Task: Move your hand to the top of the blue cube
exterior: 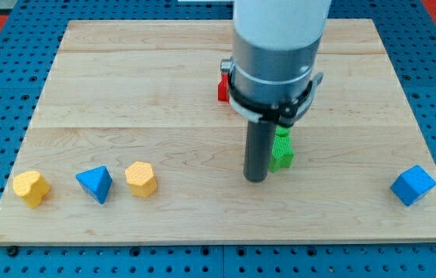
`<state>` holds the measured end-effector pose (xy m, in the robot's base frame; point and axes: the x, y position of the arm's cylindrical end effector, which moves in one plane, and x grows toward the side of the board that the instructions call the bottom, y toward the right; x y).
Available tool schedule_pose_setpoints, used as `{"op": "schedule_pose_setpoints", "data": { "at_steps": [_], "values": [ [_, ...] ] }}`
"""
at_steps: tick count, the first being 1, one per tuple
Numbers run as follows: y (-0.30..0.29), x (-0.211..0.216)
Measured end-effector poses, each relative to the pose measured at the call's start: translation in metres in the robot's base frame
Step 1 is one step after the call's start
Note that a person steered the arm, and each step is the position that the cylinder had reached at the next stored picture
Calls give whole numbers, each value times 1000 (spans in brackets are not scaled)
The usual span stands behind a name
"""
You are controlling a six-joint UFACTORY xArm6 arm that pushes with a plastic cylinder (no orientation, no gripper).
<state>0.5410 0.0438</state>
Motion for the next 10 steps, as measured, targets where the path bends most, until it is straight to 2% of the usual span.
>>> {"op": "schedule_pose_setpoints", "data": {
  "at_steps": [1, 3, 6, 7, 8, 9, 10],
  "values": [
    [19, 3],
    [36, -48],
    [11, -36],
    [35, -8],
    [82, -3],
    [86, -7],
    [94, -42]
  ]
}}
